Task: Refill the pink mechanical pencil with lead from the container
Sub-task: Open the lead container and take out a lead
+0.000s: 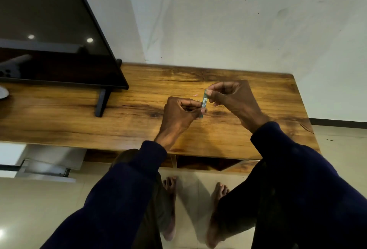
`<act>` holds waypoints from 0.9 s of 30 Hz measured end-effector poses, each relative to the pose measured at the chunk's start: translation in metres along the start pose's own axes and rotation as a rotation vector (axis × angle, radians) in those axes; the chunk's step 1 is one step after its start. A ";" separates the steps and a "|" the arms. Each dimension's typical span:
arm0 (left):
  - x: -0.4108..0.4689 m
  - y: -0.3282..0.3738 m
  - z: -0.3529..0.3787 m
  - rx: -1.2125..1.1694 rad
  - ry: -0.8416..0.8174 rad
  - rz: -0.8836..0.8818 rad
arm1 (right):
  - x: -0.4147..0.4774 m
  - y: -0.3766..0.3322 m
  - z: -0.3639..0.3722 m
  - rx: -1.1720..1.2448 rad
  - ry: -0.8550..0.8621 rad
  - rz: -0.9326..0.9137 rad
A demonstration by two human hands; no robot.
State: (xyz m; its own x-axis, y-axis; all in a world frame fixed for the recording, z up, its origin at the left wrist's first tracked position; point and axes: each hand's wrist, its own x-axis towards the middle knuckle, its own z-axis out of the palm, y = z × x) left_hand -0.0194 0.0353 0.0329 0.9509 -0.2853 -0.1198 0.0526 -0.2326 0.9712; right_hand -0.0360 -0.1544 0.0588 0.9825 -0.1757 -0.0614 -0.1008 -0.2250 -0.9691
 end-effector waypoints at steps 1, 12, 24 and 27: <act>0.000 0.001 -0.001 -0.010 -0.003 0.000 | 0.001 -0.003 0.000 -0.035 0.000 -0.010; 0.001 0.004 -0.004 -0.011 0.001 0.001 | 0.010 -0.008 0.000 -0.148 0.016 -0.024; -0.002 -0.016 -0.001 0.009 0.061 -0.148 | 0.018 0.011 -0.006 -0.077 0.041 0.057; -0.002 -0.016 -0.002 0.007 0.044 -0.148 | 0.017 0.025 -0.005 -0.133 0.053 0.097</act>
State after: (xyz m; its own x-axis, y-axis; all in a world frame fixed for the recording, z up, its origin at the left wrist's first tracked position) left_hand -0.0215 0.0414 0.0176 0.9454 -0.2066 -0.2522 0.1912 -0.2755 0.9421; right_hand -0.0224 -0.1683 0.0347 0.9579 -0.2526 -0.1368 -0.2180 -0.3292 -0.9188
